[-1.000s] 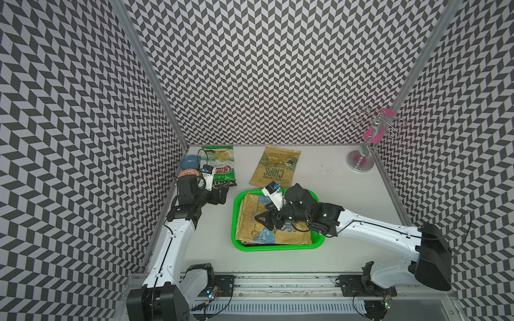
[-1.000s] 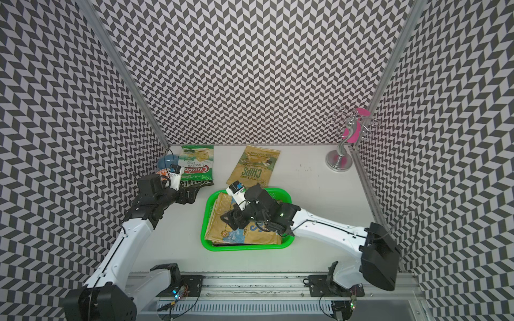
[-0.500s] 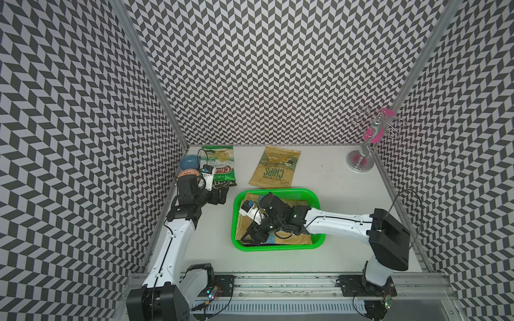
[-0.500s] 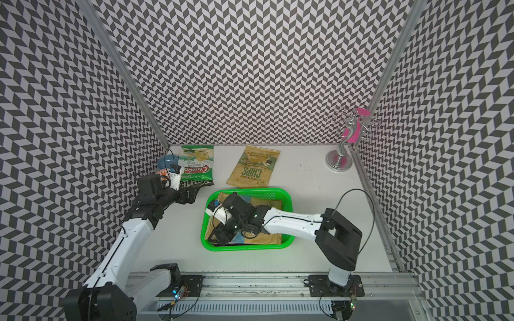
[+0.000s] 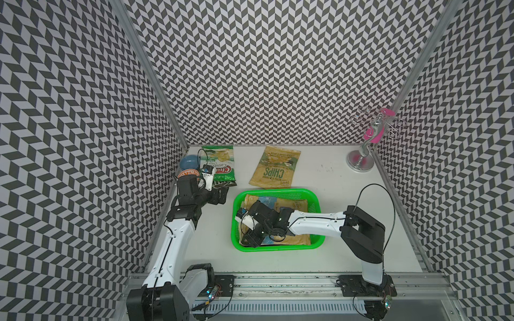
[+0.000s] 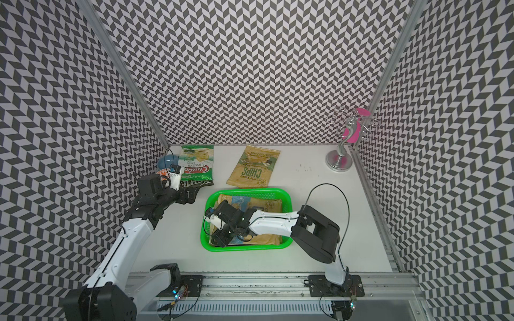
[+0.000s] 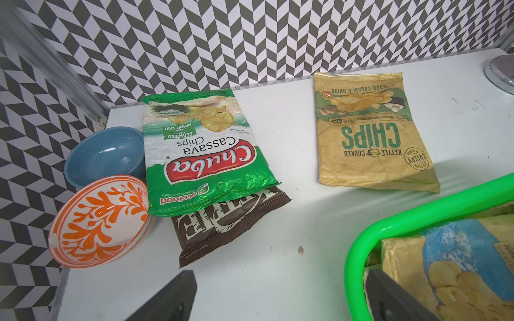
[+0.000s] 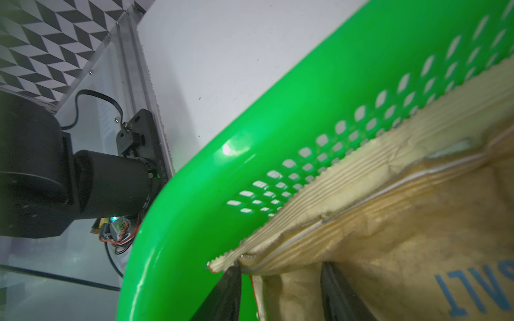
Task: Put the potato chips into the basket
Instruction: Place the potato chip in the basket, then pick up the potato chip from the center of the board.
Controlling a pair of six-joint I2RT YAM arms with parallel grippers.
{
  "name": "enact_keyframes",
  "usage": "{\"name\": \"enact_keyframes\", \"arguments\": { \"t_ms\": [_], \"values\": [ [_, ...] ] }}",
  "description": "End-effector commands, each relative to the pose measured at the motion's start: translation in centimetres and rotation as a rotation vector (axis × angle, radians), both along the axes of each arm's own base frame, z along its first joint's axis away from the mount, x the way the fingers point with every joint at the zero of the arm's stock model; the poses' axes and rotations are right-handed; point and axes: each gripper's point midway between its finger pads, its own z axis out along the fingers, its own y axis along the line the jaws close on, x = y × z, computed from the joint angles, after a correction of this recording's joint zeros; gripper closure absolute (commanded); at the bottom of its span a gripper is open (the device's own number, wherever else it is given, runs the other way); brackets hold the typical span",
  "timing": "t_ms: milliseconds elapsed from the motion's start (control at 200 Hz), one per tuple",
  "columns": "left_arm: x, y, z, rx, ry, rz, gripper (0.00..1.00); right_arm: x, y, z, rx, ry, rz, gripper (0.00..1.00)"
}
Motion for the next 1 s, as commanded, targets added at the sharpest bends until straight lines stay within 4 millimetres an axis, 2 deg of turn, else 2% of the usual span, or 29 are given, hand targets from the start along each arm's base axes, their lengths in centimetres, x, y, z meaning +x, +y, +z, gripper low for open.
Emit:
{"name": "enact_keyframes", "arguments": {
  "t_ms": [0, 115, 225, 295, 356, 421, 531, 621, 736, 886, 996],
  "values": [
    [0.2, 0.0, 0.5, -0.004, -0.024, -0.008, 0.01, 1.5, -1.0, 0.0, -0.062, -0.084, -0.042, 0.5],
    [0.3, 0.0, 0.4, -0.004, -0.022, -0.008, 0.01, 1.9, -0.7, 3.4, -0.006, -0.128, -0.039, 0.45],
    [0.3, 0.0, 0.4, -0.004, -0.022, -0.008, 0.01, 2.5, -0.7, 8.5, 0.097, -0.157, -0.035, 0.4],
    [0.3, 0.0, 0.4, -0.004, -0.021, -0.008, 0.01, 3.0, -1.1, 11.1, 0.163, -0.149, -0.035, 0.37],
    [0.3, 0.0, 0.3, -0.003, -0.021, -0.009, 0.01, 4.3, -2.0, 13.4, 0.227, -0.133, -0.055, 0.34],
    [0.2, -0.1, 0.3, -0.005, -0.02, -0.01, 0.01, 6.0, -3.1, 14.8, 0.276, -0.12, -0.102, 0.34],
    [0.3, -0.1, 0.2, -0.006, -0.017, -0.012, 0.01, 10.8, -5.7, 16.6, 0.342, -0.132, -0.237, 0.33],
    [0.3, -0.1, 0.1, -0.004, -0.015, -0.012, 0.01, 15.3, -8.2, 17.2, 0.397, -0.12, -0.356, 0.32],
    [0.3, -0.1, 0.1, -0.006, -0.014, -0.013, 0.01, 21.3, -11.7, 16.5, 0.429, -0.103, -0.491, 0.3],
    [0.3, -0.1, 0.0, -0.004, -0.011, -0.015, 0.01, 28.6, -15.3, 13.2, 0.383, -0.084, -0.657, 0.26],
    [0.3, -0.3, -0.5, -0.005, -0.001, -0.025, 0.01, 32.9, -17.0, 10.2, 0.331, -0.063, -0.729, 0.22]
  ]
}}
